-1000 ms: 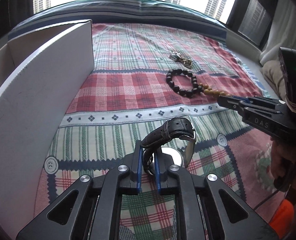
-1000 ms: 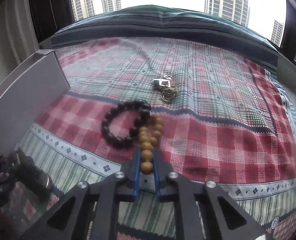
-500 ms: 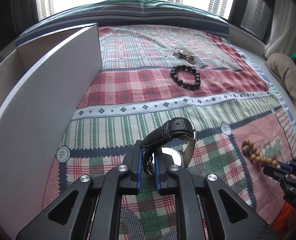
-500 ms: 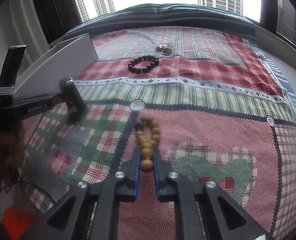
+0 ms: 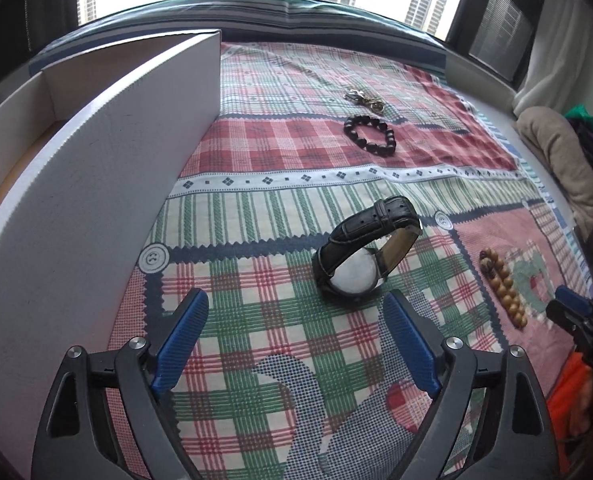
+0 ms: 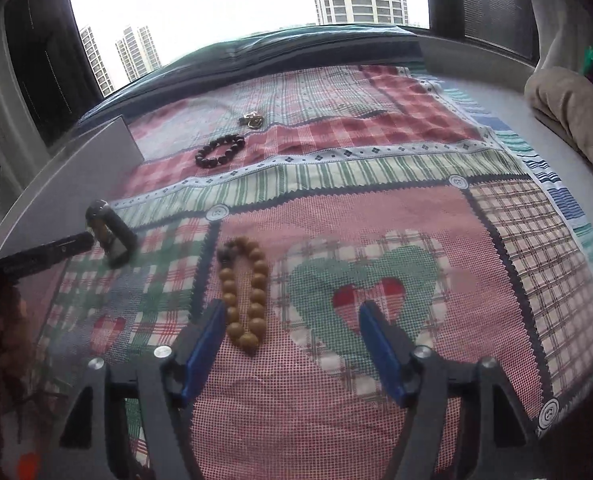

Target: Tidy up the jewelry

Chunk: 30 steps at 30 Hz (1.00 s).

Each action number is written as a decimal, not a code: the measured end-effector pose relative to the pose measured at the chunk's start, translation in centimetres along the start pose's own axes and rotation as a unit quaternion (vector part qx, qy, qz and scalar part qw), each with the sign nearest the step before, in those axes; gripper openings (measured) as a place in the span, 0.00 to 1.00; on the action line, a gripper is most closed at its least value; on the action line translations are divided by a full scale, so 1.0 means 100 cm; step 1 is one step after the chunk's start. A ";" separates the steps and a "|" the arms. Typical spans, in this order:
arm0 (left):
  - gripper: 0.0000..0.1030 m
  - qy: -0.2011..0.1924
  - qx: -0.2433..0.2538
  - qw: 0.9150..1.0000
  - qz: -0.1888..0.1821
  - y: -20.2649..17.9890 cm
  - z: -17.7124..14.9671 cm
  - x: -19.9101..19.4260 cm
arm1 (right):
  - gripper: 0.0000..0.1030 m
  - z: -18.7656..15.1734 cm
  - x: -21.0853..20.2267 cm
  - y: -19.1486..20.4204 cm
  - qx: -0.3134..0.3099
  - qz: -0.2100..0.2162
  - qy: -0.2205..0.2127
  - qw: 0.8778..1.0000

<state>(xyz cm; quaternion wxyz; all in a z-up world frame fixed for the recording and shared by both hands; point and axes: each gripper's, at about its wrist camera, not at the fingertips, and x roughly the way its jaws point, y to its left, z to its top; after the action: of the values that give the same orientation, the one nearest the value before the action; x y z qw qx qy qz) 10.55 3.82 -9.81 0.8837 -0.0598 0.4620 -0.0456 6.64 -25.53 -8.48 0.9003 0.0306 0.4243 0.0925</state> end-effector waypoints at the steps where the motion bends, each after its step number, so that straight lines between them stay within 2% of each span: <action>1: 0.88 0.005 0.005 1.000 0.002 0.000 -0.004 0.002 | 0.68 -0.001 0.000 -0.001 0.003 0.001 0.000 1.000; 4: 0.88 0.025 0.006 1.000 0.004 -0.002 -0.013 0.012 | 0.68 -0.001 0.003 -0.001 0.003 -0.002 0.006 1.000; 7: 0.95 0.019 0.021 1.000 0.013 -0.009 -0.020 0.014 | 0.68 -0.002 0.010 0.001 0.000 0.007 0.022 1.000; 11: 0.96 0.019 0.046 0.998 0.031 -0.017 -0.021 0.017 | 0.68 -0.006 0.014 0.006 -0.012 0.018 0.034 0.999; 15: 0.96 0.015 0.031 0.999 -0.003 -0.011 -0.005 0.015 | 0.68 -0.006 0.016 0.006 -0.012 0.024 0.037 0.999; 20: 0.96 -0.029 0.015 0.999 -0.043 -0.011 0.024 0.005 | 0.68 0.004 0.011 0.017 -0.032 0.045 0.027 0.998; 23: 0.95 -0.049 0.034 0.996 -0.065 -0.019 0.035 0.005 | 0.67 0.012 0.015 0.035 -0.059 0.075 0.029 0.995; 26: 0.89 -0.048 0.068 0.993 -0.079 -0.030 0.039 0.009 | 0.66 0.021 0.029 0.051 -0.077 0.092 0.036 0.992; 28: 0.75 -0.038 0.100 0.991 -0.085 -0.039 0.038 0.012 | 0.60 0.029 0.045 0.057 -0.083 0.082 0.043 0.992; 30: 0.66 -0.033 0.127 0.988 -0.080 -0.046 0.032 0.012 | 0.53 0.036 0.062 0.060 -0.082 0.085 0.055 0.991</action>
<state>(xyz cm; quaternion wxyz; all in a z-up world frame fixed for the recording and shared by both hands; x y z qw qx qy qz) 13.68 -0.71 -8.28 0.8922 0.0148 0.4169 -0.1730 12.39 -18.36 -10.06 0.8640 -0.0122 0.4597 0.2050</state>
